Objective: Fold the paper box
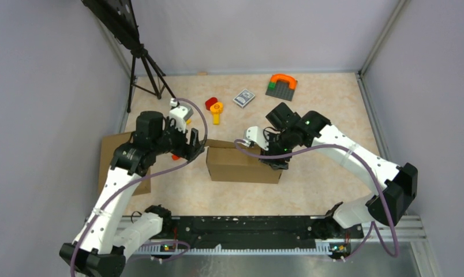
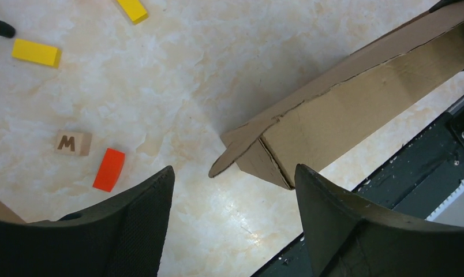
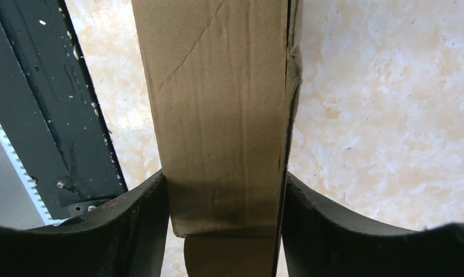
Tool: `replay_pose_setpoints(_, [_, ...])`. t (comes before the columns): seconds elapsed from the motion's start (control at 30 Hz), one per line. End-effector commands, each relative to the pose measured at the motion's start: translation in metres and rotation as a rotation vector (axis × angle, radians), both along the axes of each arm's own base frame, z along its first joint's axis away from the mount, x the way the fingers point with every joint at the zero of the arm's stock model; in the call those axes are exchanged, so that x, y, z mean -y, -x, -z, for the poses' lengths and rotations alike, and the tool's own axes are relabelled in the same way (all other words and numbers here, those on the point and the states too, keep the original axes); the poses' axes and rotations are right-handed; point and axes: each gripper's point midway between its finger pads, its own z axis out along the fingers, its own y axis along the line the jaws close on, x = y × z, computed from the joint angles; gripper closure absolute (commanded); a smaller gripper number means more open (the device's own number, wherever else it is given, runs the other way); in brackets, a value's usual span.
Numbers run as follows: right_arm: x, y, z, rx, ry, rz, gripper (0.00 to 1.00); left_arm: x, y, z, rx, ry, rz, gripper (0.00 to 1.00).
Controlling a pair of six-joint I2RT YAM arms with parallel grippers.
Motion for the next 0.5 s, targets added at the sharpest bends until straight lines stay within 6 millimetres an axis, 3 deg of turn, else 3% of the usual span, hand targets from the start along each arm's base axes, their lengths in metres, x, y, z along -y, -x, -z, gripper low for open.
replay_pose_setpoints(0.0, [-0.007, 0.004, -0.012, 0.016, -0.039, -0.047, 0.42, 0.009, -0.009, -0.006, 0.031, 0.008, 0.062, 0.29])
replay_pose_setpoints(0.17, [-0.008, 0.004, -0.012, 0.013, -0.041, -0.048, 0.42, 0.014, -0.010, -0.003, 0.022, 0.028, 0.073, 0.41])
replay_pose_setpoints(0.47, [-0.009, 0.004, -0.012, 0.010, -0.042, -0.052, 0.42, 0.019, -0.011, 0.005, -0.004, 0.048, 0.077, 0.45])
